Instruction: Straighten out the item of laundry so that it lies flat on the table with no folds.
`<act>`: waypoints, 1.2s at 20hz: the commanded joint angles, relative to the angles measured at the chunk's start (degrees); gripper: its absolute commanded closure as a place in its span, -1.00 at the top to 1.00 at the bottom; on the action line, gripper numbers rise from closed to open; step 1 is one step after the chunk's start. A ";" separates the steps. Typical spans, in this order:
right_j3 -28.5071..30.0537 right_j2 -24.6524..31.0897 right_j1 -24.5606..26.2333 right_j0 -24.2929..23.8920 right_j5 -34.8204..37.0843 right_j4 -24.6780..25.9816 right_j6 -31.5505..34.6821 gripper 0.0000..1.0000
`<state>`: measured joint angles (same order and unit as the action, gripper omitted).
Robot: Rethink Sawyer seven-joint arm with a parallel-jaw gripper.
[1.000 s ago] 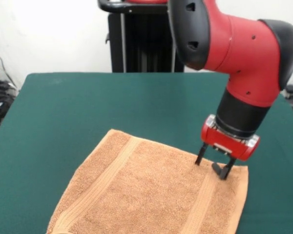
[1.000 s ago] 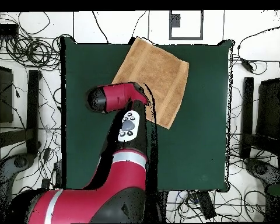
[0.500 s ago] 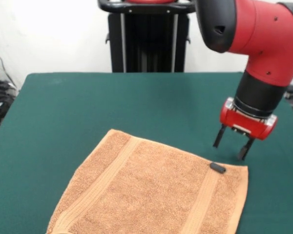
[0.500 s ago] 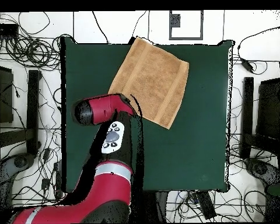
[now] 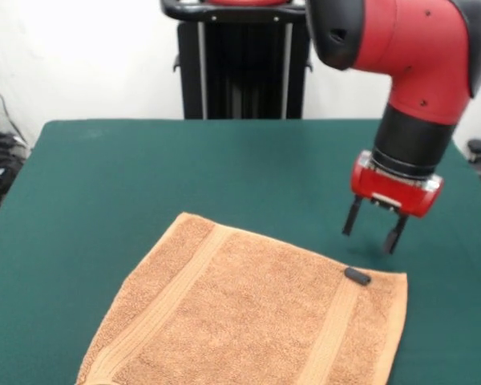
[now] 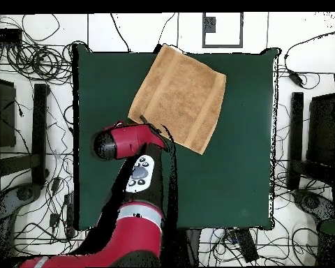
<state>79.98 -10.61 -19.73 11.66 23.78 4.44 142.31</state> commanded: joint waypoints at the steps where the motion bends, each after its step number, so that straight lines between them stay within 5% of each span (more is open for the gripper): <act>1: 8.33 4.87 -7.66 -7.03 2.97 -0.46 -0.64 1.00; 5: 7.55 6.87 -10.49 -11.63 7.69 0.71 -6.23 1.00; 11: 2.93 7.02 -7.33 -13.22 8.20 2.39 -5.39 1.00; 24: -15.44 9.31 -3.93 -24.48 14.64 9.39 -17.65 1.00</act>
<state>70.92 -8.99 -27.78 -9.94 30.17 10.08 141.87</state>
